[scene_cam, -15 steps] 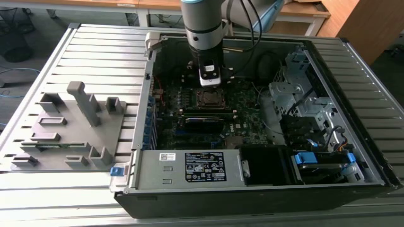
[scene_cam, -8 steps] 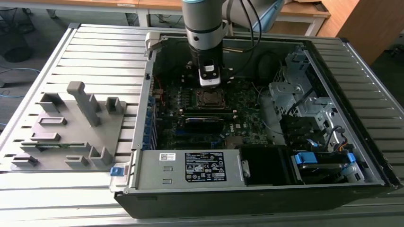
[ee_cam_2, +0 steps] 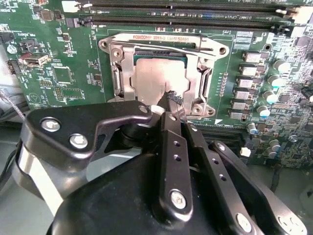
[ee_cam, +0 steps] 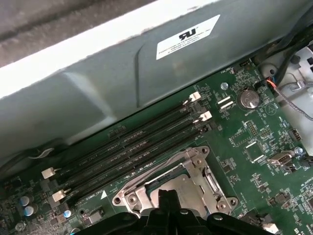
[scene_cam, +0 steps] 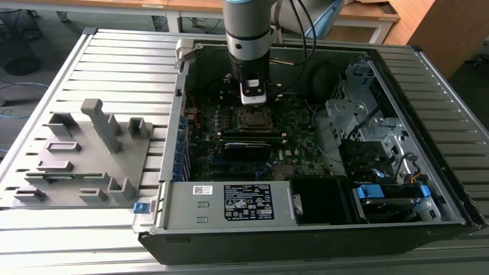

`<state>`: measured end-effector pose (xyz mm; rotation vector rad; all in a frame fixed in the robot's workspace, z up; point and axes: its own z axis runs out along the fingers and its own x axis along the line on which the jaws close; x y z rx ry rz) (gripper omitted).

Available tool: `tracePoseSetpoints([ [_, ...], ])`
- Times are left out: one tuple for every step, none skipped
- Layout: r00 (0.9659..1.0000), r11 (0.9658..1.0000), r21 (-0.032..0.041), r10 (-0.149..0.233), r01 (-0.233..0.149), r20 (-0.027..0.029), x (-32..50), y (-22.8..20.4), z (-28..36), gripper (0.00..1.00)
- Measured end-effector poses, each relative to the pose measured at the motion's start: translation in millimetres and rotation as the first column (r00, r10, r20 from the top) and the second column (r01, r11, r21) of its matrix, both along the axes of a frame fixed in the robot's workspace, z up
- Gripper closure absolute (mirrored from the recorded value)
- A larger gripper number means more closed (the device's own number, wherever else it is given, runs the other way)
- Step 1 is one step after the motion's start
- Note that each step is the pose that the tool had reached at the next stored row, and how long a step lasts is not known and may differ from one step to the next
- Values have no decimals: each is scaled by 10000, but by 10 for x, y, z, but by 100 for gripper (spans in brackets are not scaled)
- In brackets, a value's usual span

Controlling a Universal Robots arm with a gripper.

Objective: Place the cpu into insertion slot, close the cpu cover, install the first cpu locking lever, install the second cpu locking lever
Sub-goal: 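Install the first cpu locking lever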

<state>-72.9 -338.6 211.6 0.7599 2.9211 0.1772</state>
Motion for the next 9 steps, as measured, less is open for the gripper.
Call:
tracePoseSetpoints([
  [10000, 10000, 0, 29, -29, 0, 13, 0, 0, 89],
  [10000, 10000, -1, 74, -74, 0, 28, 0, -1, 89],
  [9999, 9999, -2, 127, -127, 0, 44, 0, -1, 89],
  [9998, 9998, 0, 182, -182, 0, 57, 0, -3, 89],
  [9997, 9997, 0, 250, -250, 0, 69, 0, -5, 89],
  [9995, 9995, -1, 319, -319, 0, 78, -1, -6, 89],
  [9992, 9992, -2, 399, -399, -1, 84, -1, -7, 89],
  [9988, 9988, -5, 487, -487, -2, 88, -1, -8, 89],
  [9983, 9983, -9, 579, -579, -2, 89, 0, -10, 89],
])
